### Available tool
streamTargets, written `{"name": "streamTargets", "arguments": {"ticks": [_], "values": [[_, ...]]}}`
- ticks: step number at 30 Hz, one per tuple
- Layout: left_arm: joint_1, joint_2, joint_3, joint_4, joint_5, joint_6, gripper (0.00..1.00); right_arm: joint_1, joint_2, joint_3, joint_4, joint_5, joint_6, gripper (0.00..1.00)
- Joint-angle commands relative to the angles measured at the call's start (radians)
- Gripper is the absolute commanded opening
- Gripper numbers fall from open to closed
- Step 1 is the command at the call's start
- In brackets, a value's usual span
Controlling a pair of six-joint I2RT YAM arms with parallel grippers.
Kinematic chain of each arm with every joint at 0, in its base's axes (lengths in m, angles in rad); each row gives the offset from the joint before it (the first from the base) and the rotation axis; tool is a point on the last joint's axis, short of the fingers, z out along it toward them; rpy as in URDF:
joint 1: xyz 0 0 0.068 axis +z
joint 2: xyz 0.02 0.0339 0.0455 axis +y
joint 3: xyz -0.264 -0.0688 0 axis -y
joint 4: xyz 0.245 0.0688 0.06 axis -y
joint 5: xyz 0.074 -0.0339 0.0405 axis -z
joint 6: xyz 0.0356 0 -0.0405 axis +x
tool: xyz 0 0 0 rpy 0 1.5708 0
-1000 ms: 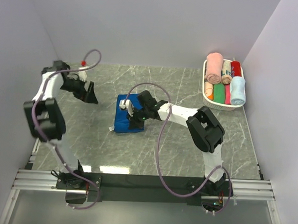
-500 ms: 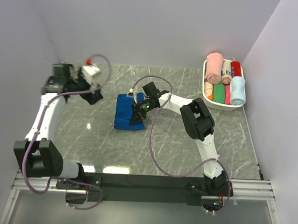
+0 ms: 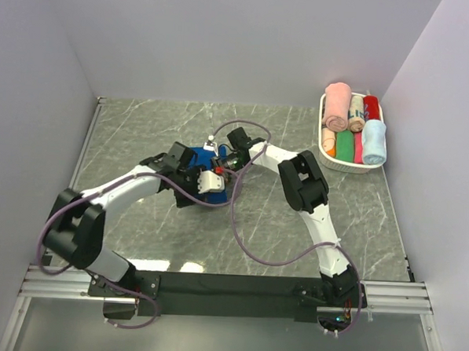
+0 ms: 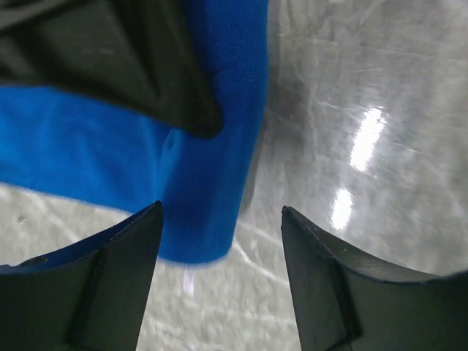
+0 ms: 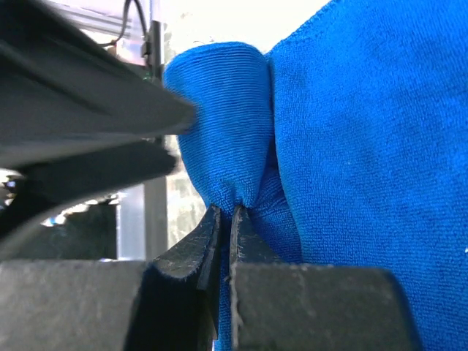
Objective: Roll the towels
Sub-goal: Roll the towel
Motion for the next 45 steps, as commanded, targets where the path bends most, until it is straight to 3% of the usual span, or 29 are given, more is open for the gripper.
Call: {"name": "streamTargets", "arguments": {"ticks": [1, 6, 10, 11, 12, 15, 19, 20, 22, 23, 26, 34, 37, 40, 45], "values": [[-0.031, 0.067, 0.000, 0.102, -0.085, 0.039, 0.70, 0.002, 0.093, -0.023, -0.128, 0.093, -0.021, 0.00], [-0.049, 0.099, -0.029, 0.161, -0.090, 0.085, 0.66, -0.012, 0.104, -0.030, -0.120, 0.080, 0.004, 0.00], [-0.061, 0.130, -0.048, 0.176, -0.088, 0.102, 0.56, -0.018, 0.110, -0.023, -0.118, 0.077, 0.017, 0.00], [-0.061, 0.134, -0.051, 0.169, -0.087, 0.107, 0.51, -0.021, 0.107, -0.022, -0.120, 0.076, 0.022, 0.00], [-0.063, 0.139, -0.052, 0.158, -0.081, 0.108, 0.39, -0.021, 0.099, -0.022, -0.118, 0.077, 0.028, 0.00], [-0.061, 0.164, -0.054, 0.083, -0.065, 0.113, 0.21, -0.027, 0.056, -0.034, -0.102, 0.102, 0.043, 0.02], [-0.039, 0.183, -0.069, -0.005, -0.039, 0.116, 0.08, -0.050, -0.014, -0.040, -0.100, 0.145, 0.066, 0.22], [-0.028, 0.185, -0.066, -0.027, -0.029, 0.115, 0.06, -0.064, -0.030, -0.037, -0.105, 0.148, 0.056, 0.37], [0.003, 0.200, -0.054, -0.092, 0.005, 0.116, 0.04, -0.082, -0.085, -0.039, -0.117, 0.172, 0.054, 0.48], [0.012, 0.205, -0.048, -0.110, 0.014, 0.119, 0.03, -0.104, -0.105, -0.051, -0.114, 0.191, 0.053, 0.61], [0.035, 0.217, -0.029, -0.166, 0.036, 0.127, 0.02, -0.143, -0.198, -0.080, -0.105, 0.240, 0.036, 0.76], [0.078, 0.392, 0.170, -0.340, 0.125, 0.098, 0.02, -0.240, -0.419, -0.071, -0.233, 0.421, -0.148, 0.76], [0.112, 0.504, 0.291, -0.423, 0.168, 0.084, 0.02, -0.295, -0.549, -0.181, -0.230, 0.497, -0.219, 0.72], [0.150, 0.600, 0.405, -0.505, 0.224, 0.094, 0.04, -0.334, -0.700, -0.397, -0.217, 0.606, -0.350, 0.68], [0.186, 0.720, 0.561, -0.584, 0.232, 0.102, 0.08, -0.343, -0.976, -0.637, -0.166, 0.694, -0.457, 0.59]]}}
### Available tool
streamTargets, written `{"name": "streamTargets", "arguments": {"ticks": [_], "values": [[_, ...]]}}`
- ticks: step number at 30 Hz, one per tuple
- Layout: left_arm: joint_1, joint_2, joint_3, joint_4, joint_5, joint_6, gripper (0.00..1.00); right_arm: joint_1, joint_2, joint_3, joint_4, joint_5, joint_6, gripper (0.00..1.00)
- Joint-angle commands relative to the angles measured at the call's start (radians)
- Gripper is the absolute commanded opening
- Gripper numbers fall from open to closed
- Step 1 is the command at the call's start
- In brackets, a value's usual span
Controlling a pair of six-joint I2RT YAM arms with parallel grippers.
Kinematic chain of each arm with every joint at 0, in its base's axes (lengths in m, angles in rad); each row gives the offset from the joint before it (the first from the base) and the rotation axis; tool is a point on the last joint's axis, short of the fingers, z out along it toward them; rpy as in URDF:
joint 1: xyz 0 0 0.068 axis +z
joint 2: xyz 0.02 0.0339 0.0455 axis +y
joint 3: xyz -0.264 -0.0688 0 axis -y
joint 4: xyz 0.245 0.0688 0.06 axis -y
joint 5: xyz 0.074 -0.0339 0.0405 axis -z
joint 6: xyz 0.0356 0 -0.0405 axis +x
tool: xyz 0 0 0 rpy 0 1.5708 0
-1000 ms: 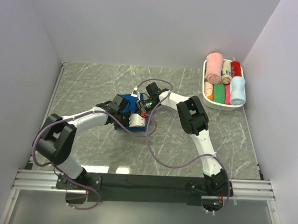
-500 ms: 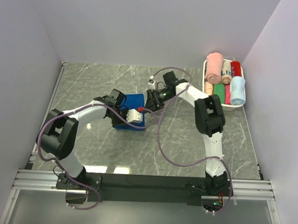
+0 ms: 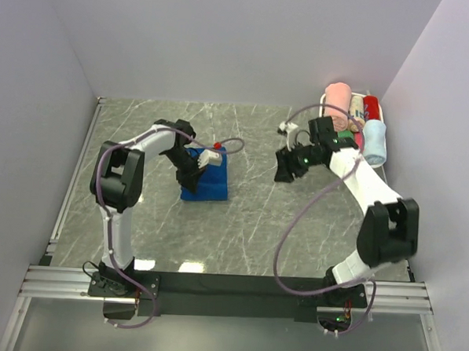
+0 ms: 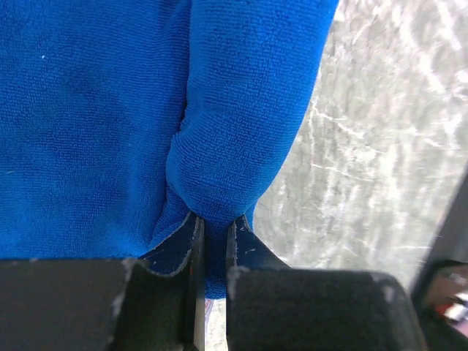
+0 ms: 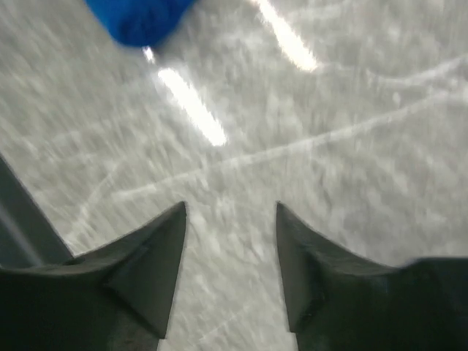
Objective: Roll the towels
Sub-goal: Roll the towel
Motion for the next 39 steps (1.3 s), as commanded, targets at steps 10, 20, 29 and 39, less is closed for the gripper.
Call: {"name": "streamTargets", "arguments": {"ticks": [10, 20, 29, 39], "values": [[0.041, 0.298, 0.183, -0.124, -0.100, -0.004, 0.10, 0.284, -0.279, -0.295, 0.248, 0.245, -0.182, 0.44], [0.048, 0.355, 0.252, -0.163, -0.066, -0.029, 0.13, 0.638, 0.091, -0.155, 0.650, 0.485, -0.314, 0.63], [0.050, 0.366, 0.267, -0.181, -0.073, -0.025, 0.14, 0.687, 0.328, -0.053, 0.747, 0.492, -0.429, 0.61], [0.081, 0.298, 0.244, -0.132, -0.010, -0.076, 0.31, 0.678, 0.416, 0.063, 0.505, 0.305, -0.438, 0.00]]}}
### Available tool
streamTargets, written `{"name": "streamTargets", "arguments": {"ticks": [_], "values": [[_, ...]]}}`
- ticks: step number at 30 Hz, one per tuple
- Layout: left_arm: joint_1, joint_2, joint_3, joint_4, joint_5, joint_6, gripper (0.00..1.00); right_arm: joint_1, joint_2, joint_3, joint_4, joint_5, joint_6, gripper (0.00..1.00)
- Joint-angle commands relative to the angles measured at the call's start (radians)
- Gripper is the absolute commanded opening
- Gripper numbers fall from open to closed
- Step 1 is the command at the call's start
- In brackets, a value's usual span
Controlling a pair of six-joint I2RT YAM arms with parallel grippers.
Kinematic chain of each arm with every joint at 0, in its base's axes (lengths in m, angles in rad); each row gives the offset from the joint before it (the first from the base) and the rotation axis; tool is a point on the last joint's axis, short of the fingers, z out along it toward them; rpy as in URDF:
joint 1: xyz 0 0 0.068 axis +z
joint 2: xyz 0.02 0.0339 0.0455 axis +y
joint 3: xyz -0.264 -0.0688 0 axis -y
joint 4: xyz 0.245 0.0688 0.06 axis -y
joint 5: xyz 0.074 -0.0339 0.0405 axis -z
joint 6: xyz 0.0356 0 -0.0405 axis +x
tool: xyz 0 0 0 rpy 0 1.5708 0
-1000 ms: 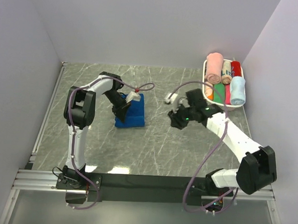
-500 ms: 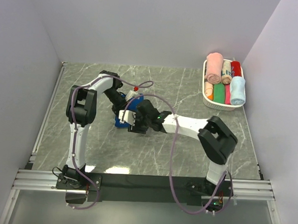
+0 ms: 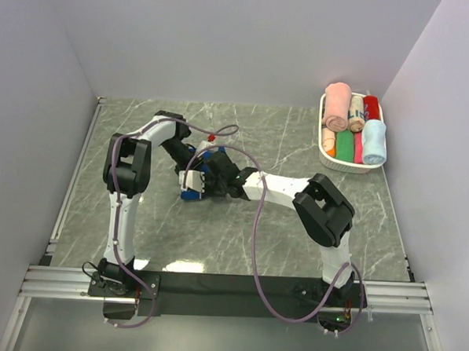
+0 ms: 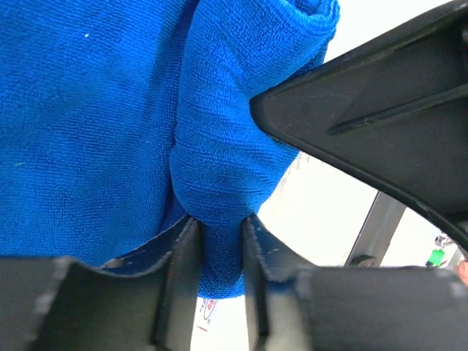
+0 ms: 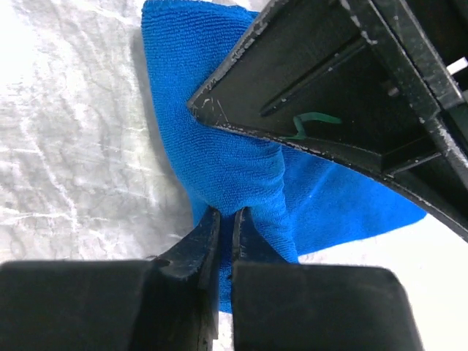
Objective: Roll the towels
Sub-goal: Roll the towel
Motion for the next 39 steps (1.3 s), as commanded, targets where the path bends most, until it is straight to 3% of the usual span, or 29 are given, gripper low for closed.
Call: {"name": "streamTargets", "arguments": {"ticks": [1, 9, 15, 28, 31, 34, 35, 39], "values": [[0.022, 0.021, -0.077, 0.170, -0.099, 0.014, 0.34, 0.009, 0.036, 0.051, -0.107, -0.196, -0.008, 0.00], [0.209, -0.164, -0.133, 0.181, 0.057, -0.028, 0.50, 0.003, 0.006, 0.051, -0.363, -0.370, 0.013, 0.00], [0.332, -0.360, -0.271, 0.265, 0.146, -0.050, 0.53, -0.022, 0.063, 0.100, -0.489, -0.468, 0.102, 0.00], [0.378, -0.980, -0.880, 0.644, 0.128, -0.164, 0.55, -0.072, 0.422, 0.546, -0.910, -0.692, 0.335, 0.00], [0.350, -1.098, -0.988, 0.670, 0.108, -0.129, 0.56, -0.077, 0.511, 0.642, -0.986, -0.733, 0.358, 0.00], [0.248, -1.209, -1.097, 0.733, -0.013, -0.089, 0.58, -0.083, 0.586, 0.708, -0.997, -0.740, 0.433, 0.00], [0.138, -1.232, -1.122, 0.759, -0.073, -0.096, 0.59, -0.084, 0.611, 0.762, -1.028, -0.752, 0.449, 0.00], [-0.054, -1.275, -1.184, 0.836, -0.225, -0.075, 0.60, -0.120, 0.710, 0.808, -1.048, -0.847, 0.499, 0.00]]}}
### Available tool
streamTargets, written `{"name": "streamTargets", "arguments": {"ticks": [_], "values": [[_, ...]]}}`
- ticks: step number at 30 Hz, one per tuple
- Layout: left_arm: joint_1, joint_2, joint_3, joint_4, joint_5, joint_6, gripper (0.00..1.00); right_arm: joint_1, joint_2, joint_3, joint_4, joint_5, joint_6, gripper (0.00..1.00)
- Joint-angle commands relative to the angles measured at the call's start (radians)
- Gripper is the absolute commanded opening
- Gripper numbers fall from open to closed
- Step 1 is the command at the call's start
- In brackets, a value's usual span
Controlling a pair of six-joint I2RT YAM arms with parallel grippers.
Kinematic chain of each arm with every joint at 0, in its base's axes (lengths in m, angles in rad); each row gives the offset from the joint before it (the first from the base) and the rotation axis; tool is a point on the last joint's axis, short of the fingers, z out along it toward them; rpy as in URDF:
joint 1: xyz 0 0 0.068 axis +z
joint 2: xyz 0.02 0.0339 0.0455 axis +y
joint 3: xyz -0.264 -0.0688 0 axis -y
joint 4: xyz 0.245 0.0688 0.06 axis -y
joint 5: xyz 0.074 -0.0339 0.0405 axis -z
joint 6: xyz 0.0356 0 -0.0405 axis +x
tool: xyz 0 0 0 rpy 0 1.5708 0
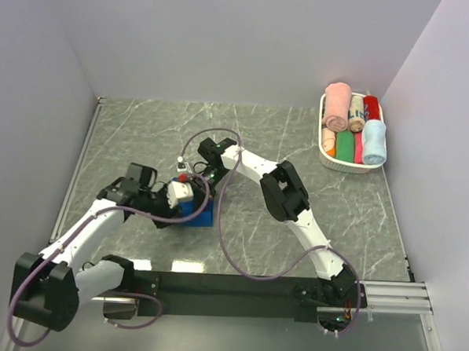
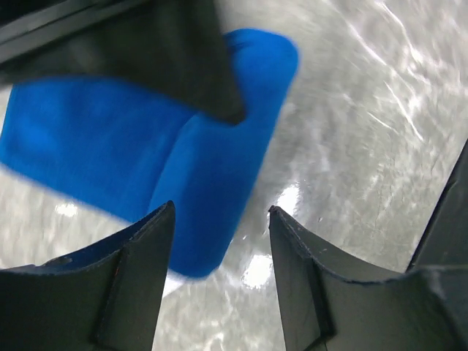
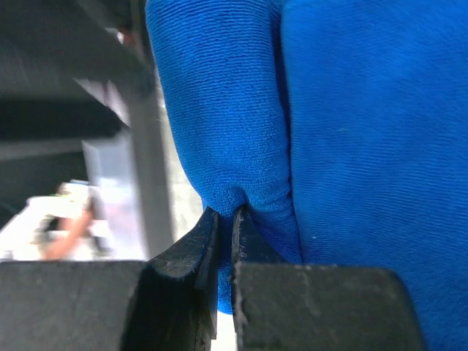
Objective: Roll the towels
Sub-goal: Roll the towel
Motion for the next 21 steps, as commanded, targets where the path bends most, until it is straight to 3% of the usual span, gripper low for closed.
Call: {"name": "streamTargets", "arguments": {"ticks": [1, 9, 11, 14, 16, 21], "values": [[-0.113, -0.009, -0.020, 0.112, -0.147, 0.040, 0.60, -0.014, 0.142, -0.028, -0.088, 0.049, 0.059, 0.00], [-0.287, 0.095, -0.045, 0.161, -0.241, 0.106, 0.60, -0.065, 0.164, -0.048, -0.050, 0.065, 0.087, 0.00], [-0.311, 0.155, -0.045, 0.157, -0.252, 0.126, 0.58, -0.071, 0.162, -0.046, -0.048, 0.066, 0.087, 0.00], [-0.318, 0.239, -0.039, 0.145, -0.272, 0.126, 0.47, -0.077, 0.144, -0.046, -0.047, 0.071, 0.084, 0.00], [-0.316, 0.287, -0.028, 0.126, -0.275, 0.124, 0.32, -0.088, 0.127, -0.048, -0.040, 0.082, 0.089, 0.18], [-0.318, 0.351, 0.044, -0.039, -0.235, 0.132, 0.13, -0.167, 0.006, -0.049, -0.024, 0.143, 0.119, 0.35]]}}
